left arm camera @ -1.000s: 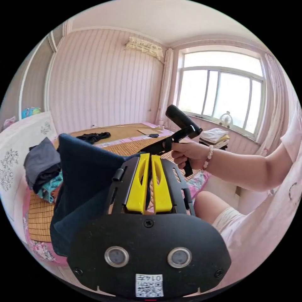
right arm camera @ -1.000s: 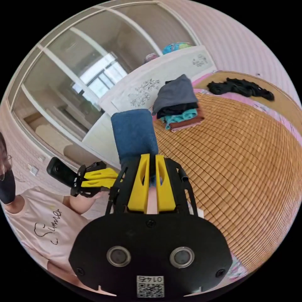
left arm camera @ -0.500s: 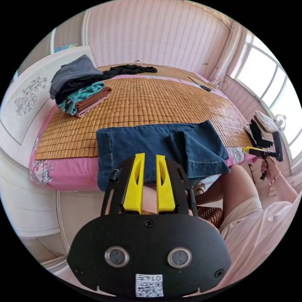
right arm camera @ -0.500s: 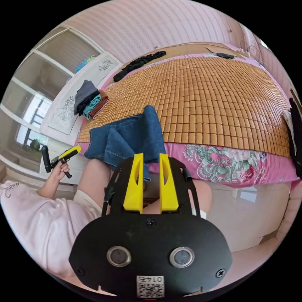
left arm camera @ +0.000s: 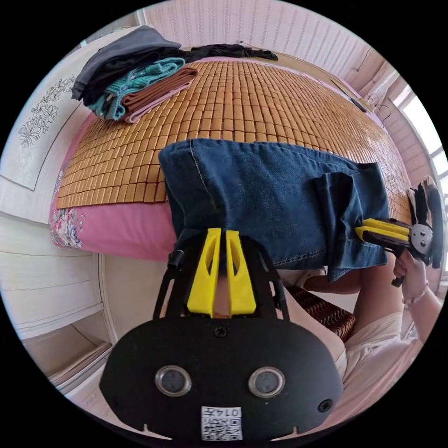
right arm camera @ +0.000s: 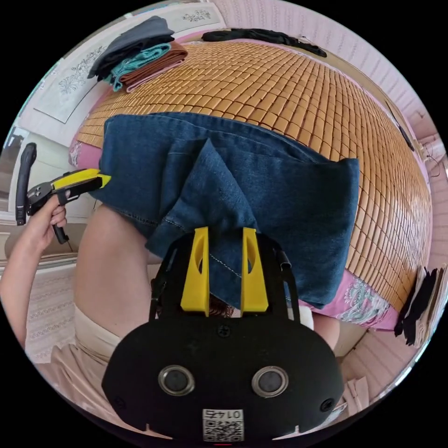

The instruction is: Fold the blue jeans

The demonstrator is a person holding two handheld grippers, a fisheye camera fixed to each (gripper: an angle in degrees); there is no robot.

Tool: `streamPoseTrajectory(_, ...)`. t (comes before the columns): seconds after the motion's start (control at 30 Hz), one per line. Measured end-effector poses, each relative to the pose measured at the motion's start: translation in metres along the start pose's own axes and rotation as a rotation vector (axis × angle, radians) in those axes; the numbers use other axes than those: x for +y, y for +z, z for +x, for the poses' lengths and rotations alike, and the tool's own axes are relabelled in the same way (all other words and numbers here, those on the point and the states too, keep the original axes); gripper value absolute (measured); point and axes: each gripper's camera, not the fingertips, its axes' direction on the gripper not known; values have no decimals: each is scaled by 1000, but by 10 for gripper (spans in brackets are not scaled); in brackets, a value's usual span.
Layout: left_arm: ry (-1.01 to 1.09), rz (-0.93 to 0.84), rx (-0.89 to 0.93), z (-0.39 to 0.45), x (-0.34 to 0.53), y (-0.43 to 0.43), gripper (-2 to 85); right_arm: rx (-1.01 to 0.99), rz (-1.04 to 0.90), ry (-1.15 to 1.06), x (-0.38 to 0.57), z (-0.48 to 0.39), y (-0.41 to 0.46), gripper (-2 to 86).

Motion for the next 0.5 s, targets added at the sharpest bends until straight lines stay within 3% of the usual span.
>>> streamPoseTrajectory(0.13, 28, 112, 25, 11, 18, -31, -4, -131, 27, -7, 16, 16, -21, 4)
streamPoseTrajectory(0.33, 320, 380, 147, 90, 74, -98, -9, -707, 202, 18, 40, 42, -65, 24)
streamPoseTrajectory(0.47, 511, 351, 96, 153, 95, -93, -8, -932, 179, 53, 42, 41, -62, 205)
streamPoseTrajectory(0.5, 545, 319, 61, 164, 98, -87, -7, -907, 134, 56, 42, 37, -59, 231)
